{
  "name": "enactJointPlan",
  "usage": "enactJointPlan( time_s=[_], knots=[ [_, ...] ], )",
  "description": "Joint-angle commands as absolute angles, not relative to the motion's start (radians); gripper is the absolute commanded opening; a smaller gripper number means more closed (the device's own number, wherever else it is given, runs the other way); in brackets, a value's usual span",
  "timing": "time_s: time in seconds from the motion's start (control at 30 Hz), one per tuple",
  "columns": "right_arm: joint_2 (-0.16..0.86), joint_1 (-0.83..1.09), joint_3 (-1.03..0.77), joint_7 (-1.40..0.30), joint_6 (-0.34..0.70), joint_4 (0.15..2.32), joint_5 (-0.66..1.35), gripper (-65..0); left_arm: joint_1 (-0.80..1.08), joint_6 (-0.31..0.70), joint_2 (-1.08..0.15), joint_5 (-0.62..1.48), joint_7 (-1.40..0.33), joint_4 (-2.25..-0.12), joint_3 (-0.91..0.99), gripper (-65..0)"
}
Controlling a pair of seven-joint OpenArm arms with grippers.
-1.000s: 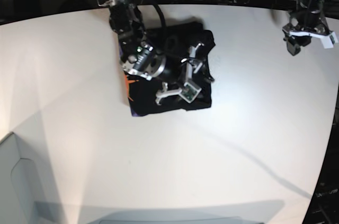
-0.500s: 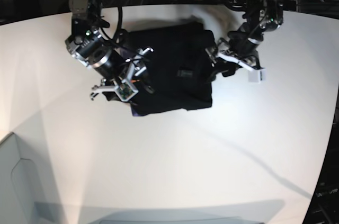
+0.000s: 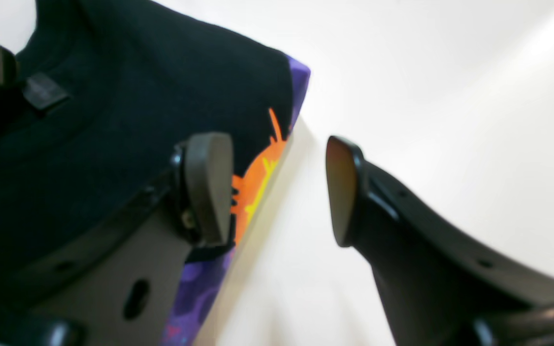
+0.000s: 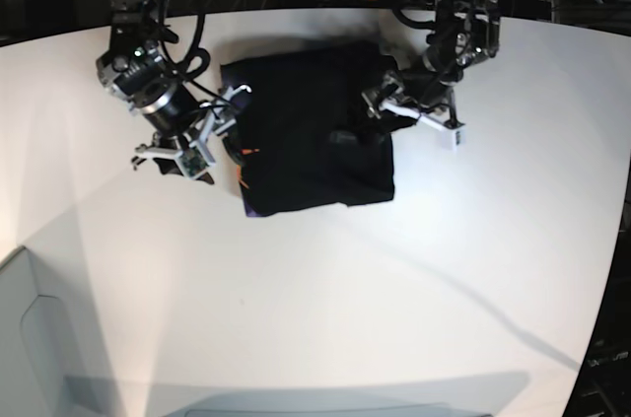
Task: Fold the T-shirt properly
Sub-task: 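Smooth the top of the folded bundle with the right gripper, then push the folded bundle with the left gripper toward the right gripper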
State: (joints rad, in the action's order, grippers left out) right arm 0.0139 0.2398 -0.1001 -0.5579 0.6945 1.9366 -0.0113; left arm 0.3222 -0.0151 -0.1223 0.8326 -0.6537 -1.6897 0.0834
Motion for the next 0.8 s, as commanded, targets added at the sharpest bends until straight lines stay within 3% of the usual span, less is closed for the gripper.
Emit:
enactJointPlan(
  time_s=[0.0,0.07,0.13,0.33,0.47,0.77],
  knots=[
    [0.015,0.234,-0.102,-0.536,0.698,1.965,0.007,-33.1,0.320,-0.005,-0.125,0.835,-0.648,-1.693,0.082,-16.0],
    [0.015,0.243,-0.102,-0.536,0.698,1.980,0.007,-33.1,0.320,-0.005,-0.125,0.835,-0.648,-1.670,0.081,-16.4],
    [0.015,0.249,-0.113,-0.535,0.698,1.994,0.007,-33.1,0.318,-0.001,-0.125,0.835,-0.648,-1.649,0.081,-21.0],
    [0.008,0.251,-0.160,-0.533,0.698,2.012,0.007,-33.1,0.311,0.001,-0.117,0.835,-0.648,-1.626,0.081,-50.5],
    [0.007,0.251,-0.206,-0.533,0.698,2.012,0.007,-33.3,0.277,-0.004,-0.131,0.834,-0.650,-1.596,0.035,-64.6],
    [-0.033,0.272,-0.421,-0.527,0.698,2.026,0.007,-33.5,0.156,0.002,-0.220,0.832,-0.650,-1.504,-0.159,-65.0]
  ],
)
